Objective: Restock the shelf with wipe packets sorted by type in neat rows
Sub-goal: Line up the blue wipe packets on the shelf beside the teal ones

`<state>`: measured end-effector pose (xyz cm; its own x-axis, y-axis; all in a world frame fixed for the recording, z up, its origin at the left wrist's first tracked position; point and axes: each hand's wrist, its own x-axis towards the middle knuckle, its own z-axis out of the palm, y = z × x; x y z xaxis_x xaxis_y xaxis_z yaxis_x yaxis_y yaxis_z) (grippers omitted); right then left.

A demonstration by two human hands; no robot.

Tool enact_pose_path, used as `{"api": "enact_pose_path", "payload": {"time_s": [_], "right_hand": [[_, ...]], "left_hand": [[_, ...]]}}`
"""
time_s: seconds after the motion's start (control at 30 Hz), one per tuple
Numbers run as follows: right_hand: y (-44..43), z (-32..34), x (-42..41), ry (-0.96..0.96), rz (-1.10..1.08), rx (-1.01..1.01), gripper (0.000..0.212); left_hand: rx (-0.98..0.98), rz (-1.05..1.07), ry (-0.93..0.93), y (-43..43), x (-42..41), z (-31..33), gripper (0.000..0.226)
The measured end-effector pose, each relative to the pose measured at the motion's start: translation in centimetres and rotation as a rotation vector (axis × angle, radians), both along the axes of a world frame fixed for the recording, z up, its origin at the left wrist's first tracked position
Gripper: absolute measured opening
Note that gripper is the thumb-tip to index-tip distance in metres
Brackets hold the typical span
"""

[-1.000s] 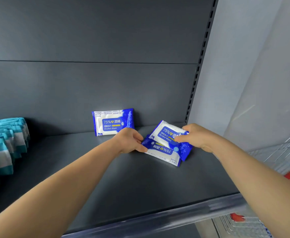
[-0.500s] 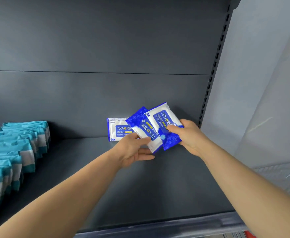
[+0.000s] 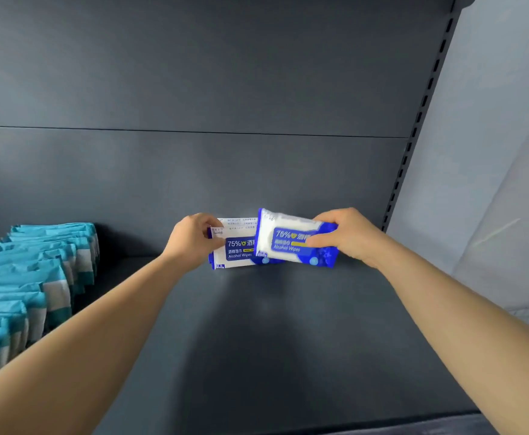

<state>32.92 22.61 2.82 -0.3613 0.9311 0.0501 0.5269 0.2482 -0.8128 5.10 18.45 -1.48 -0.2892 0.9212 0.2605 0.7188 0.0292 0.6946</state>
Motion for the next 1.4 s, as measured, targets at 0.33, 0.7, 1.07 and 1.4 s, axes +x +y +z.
{"api": "enact_pose_path", "payload": {"time_s": [0.33,0.7,1.07,1.4], "right_hand": [[1.7,-4.2,-6.8,-0.163,-0.172,0.176,0.04],[0.4,-4.3,-8.5,-0.297,-0.238,0.206,0.062],[-4.6,-3.4,-3.6,-0.449,-0.218,0.408,0.046],[-10.5,-3.5,9.6,-0.652,-0.3,0.441,0.047]], "left_hand": [[0.101,-0.041,-0.243,0.0,-0.6,-1.1,0.041],[-0.017,-0.044,-0.107,-1.1,-0.6,-1.7,0.061],[0.193,-0.12,0.504,-4.0,3.4,0.9,0.038],[0.166,-0.417,0.824,-5.9,18.1,0.9,0.034]]}}
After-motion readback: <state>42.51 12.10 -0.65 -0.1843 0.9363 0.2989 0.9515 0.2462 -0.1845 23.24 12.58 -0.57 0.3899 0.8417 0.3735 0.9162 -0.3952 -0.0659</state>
